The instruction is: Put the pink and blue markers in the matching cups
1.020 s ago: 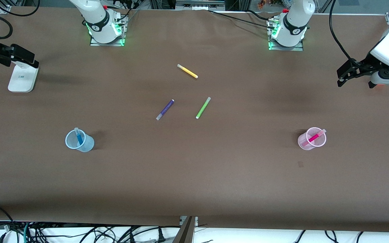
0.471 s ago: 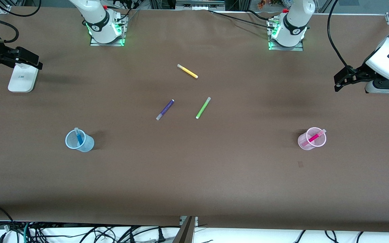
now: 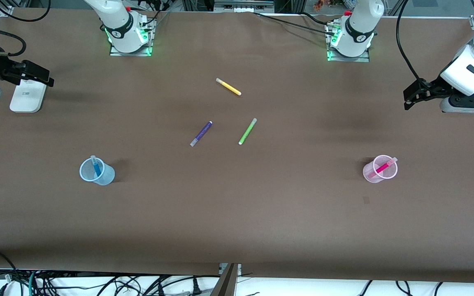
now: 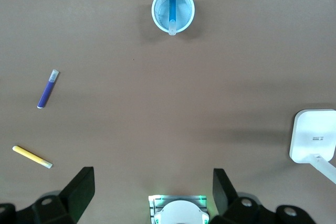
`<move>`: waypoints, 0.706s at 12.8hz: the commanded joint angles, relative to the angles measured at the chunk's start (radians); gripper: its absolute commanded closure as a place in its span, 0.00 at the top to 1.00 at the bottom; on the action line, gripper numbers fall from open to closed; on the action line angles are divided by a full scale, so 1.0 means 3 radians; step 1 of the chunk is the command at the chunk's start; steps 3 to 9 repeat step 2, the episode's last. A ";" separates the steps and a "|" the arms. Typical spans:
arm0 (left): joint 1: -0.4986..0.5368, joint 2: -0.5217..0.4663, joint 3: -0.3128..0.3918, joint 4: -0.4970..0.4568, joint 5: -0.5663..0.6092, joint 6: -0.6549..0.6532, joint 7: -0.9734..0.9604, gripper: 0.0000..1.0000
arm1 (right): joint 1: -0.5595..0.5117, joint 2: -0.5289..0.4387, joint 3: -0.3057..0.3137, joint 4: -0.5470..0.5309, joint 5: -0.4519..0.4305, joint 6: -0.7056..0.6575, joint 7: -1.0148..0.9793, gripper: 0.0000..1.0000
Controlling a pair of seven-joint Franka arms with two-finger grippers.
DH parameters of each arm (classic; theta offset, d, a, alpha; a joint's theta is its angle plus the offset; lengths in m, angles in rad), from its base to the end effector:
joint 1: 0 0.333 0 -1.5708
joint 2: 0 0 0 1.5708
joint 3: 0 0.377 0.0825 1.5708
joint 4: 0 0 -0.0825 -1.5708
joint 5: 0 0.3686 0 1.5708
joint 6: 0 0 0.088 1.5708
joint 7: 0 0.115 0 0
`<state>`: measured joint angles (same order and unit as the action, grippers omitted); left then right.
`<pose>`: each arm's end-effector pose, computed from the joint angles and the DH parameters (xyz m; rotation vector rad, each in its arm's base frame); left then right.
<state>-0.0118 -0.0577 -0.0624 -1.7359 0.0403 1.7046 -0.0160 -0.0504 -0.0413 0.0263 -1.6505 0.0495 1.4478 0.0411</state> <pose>0.5258 -0.0360 0.6440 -3.0974 0.0976 -0.0437 0.5068 -0.0057 0.6539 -3.0829 0.0975 0.2501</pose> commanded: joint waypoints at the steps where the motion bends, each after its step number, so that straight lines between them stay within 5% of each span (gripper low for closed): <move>1: -0.0012 0.0049 -0.0007 0.0111 0.0075 -0.0093 0.0012 1.00 | -0.0001 -0.0021 0.0014 0.0005 -0.0058 0.0001 -0.0040 0.99; 9: -0.0017 0.0049 -0.0007 0.0111 0.0080 -0.0093 0.0012 1.00 | -0.0001 -0.0021 0.0014 0.0005 -0.0058 0.0001 -0.0040 0.99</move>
